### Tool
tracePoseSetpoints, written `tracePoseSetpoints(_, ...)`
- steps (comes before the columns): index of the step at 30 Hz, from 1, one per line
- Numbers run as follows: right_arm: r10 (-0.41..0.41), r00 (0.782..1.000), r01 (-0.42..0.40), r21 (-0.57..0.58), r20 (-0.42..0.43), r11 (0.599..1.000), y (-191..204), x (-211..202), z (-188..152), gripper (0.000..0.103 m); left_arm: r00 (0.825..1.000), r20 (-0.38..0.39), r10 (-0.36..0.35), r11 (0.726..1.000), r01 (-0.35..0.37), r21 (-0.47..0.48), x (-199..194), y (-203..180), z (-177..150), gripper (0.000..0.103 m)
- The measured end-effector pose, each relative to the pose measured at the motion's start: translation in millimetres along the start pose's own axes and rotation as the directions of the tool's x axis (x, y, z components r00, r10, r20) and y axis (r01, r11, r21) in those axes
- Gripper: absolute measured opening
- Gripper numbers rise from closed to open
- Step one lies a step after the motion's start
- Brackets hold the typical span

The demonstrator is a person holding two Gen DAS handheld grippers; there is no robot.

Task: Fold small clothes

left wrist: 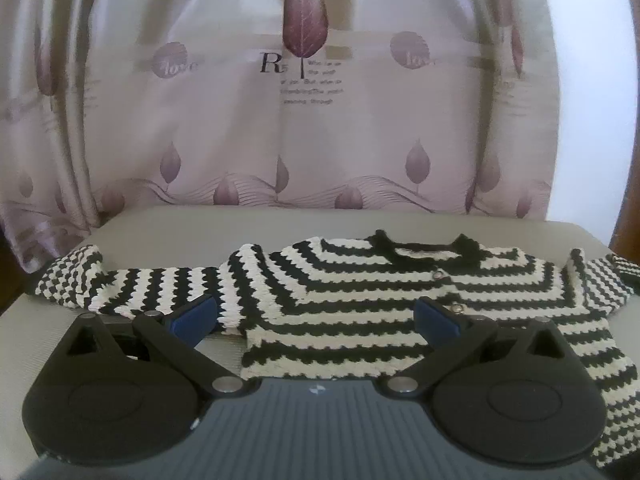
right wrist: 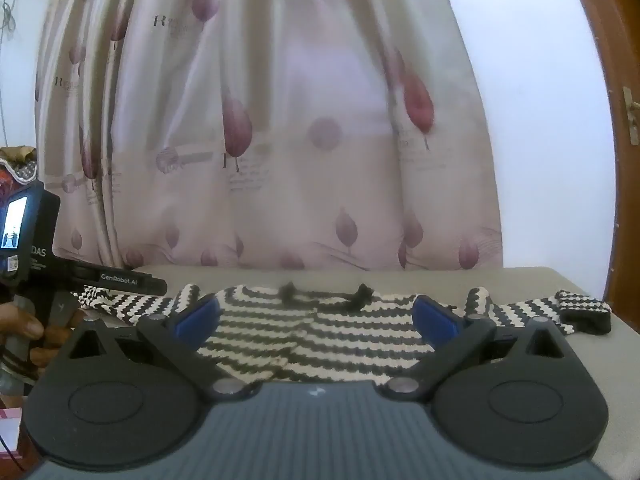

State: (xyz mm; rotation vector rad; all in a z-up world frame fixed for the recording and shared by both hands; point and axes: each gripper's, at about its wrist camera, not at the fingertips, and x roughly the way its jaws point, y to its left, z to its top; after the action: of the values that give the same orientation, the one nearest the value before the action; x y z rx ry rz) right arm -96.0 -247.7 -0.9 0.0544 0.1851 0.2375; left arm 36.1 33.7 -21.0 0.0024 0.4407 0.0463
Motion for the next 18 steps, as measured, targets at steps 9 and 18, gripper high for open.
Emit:
tracePoseSetpoints(9,0.018,0.999,-0.019,-0.029,-0.040,0.999,13,19,8,0.103,0.999,-0.032,0.031,0.999,-0.032,-0.020,20,19,2,0.103)
tracePoseSetpoints(18,0.044,0.995,-0.047,-0.029,-0.090,0.998,22,39,13,0.103,0.997,-0.065,0.052,0.997,-0.056,-0.051,45,50,2,0.103)
